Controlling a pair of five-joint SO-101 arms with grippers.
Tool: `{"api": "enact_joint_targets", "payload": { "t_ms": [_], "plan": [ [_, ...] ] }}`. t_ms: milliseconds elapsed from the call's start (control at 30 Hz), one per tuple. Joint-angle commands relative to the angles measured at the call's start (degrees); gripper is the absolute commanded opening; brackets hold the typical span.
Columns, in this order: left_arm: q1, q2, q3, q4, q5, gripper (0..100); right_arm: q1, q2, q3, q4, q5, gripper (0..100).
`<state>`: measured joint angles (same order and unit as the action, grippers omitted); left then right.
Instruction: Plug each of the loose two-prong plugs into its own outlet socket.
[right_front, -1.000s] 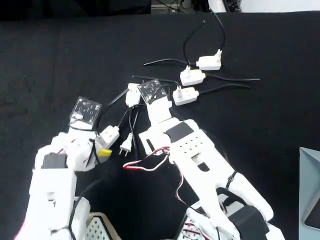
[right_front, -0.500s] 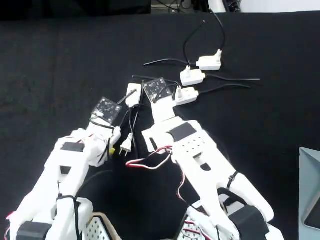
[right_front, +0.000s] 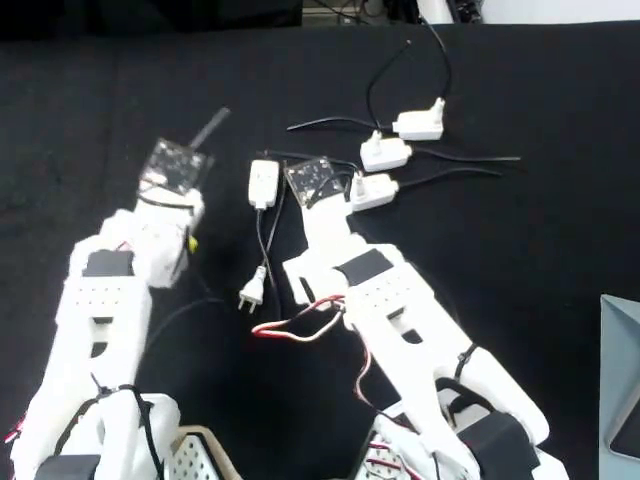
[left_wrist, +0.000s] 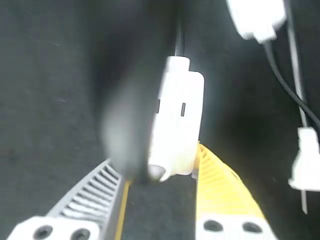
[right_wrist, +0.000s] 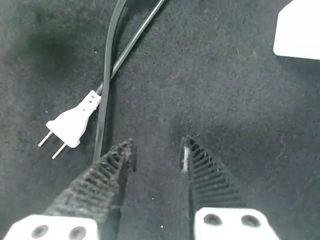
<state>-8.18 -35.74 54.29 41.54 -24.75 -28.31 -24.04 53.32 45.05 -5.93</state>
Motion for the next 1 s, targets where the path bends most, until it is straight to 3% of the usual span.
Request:
{"api": "enact_joint_targets", "payload": {
  "t_ms": [0,200,367,533,967],
  "plan": [
    [-1.8,-0.88,-5.76,-0.62,2.55,3,0.88,-1.98,-0.31,-0.88,-0.7,14.2],
    [-1.54,10.64,-6.99,-12.04,5.1,3,0.88,-1.98,-0.31,-0.79,-0.7,14.4],
    [-1.8,22.33,-13.76,-13.01,5.45,6,0.26,-1.98,-0.48,-0.79,-1.32,14.5],
    [-3.21,25.32,-18.07,-4.13,13.27,33,-3.43,-1.98,-0.66,-0.7,-4.04,14.5],
    [-1.36,11.34,-24.75,16.79,15.74,34,-5.19,-2.42,-1.36,-0.7,-7.56,14.5]
  ]
}}
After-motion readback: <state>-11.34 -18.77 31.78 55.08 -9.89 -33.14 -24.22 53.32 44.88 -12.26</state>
